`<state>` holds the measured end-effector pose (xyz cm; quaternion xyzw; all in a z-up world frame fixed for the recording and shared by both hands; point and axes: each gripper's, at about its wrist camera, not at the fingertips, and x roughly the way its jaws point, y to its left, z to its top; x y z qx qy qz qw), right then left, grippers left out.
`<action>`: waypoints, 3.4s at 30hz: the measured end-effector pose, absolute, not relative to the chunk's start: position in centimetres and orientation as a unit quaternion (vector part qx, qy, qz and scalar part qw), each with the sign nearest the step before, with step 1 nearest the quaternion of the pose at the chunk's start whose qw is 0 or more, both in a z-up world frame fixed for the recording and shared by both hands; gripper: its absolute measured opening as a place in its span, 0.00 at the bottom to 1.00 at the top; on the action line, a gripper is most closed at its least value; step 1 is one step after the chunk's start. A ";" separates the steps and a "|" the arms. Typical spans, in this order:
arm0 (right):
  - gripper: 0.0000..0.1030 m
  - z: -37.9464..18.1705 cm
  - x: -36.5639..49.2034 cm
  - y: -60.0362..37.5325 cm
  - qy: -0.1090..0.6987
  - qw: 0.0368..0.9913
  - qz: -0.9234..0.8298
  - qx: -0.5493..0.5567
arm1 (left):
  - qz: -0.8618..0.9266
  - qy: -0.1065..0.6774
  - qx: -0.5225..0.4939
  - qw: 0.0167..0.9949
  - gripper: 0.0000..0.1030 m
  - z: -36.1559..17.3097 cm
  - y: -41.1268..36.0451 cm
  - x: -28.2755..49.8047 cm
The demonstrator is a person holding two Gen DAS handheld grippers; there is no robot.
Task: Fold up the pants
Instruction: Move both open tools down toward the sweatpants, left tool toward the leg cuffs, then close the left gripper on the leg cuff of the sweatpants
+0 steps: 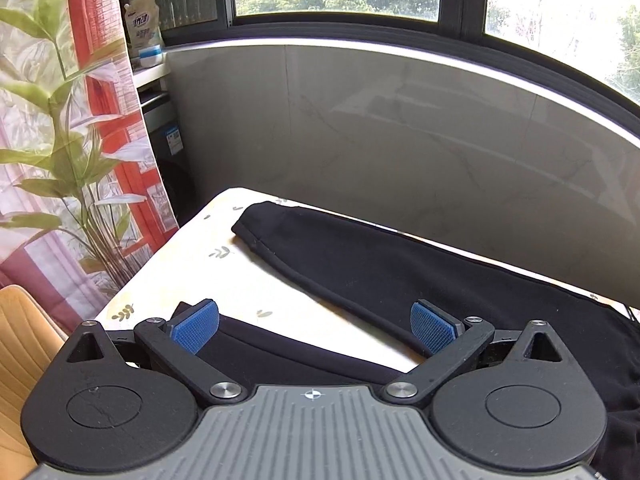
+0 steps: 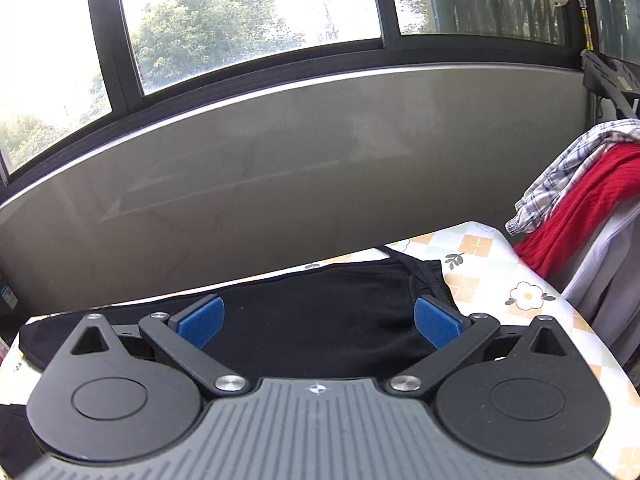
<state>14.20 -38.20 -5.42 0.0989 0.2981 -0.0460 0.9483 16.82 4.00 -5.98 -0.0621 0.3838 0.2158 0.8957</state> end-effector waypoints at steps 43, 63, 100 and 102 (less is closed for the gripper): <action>1.00 -16.4 12.3 -31.9 0.433 0.886 -0.119 0.117 | 0.045 0.484 -0.096 0.869 0.82 -22.4 8.6 19.3; 1.00 -14.2 15.5 -27.2 0.392 0.911 -0.071 0.106 | 0.189 0.444 -0.237 0.843 0.65 -21.9 22.4 11.7; 1.00 -13.6 16.4 -24.7 0.404 0.911 -0.035 0.072 | 0.270 0.369 -0.350 0.818 0.41 -26.4 28.3 7.9; 1.00 -13.5 16.6 -24.6 0.405 0.910 -0.036 0.076 | 0.247 0.369 -0.362 0.820 0.41 -26.3 27.6 7.7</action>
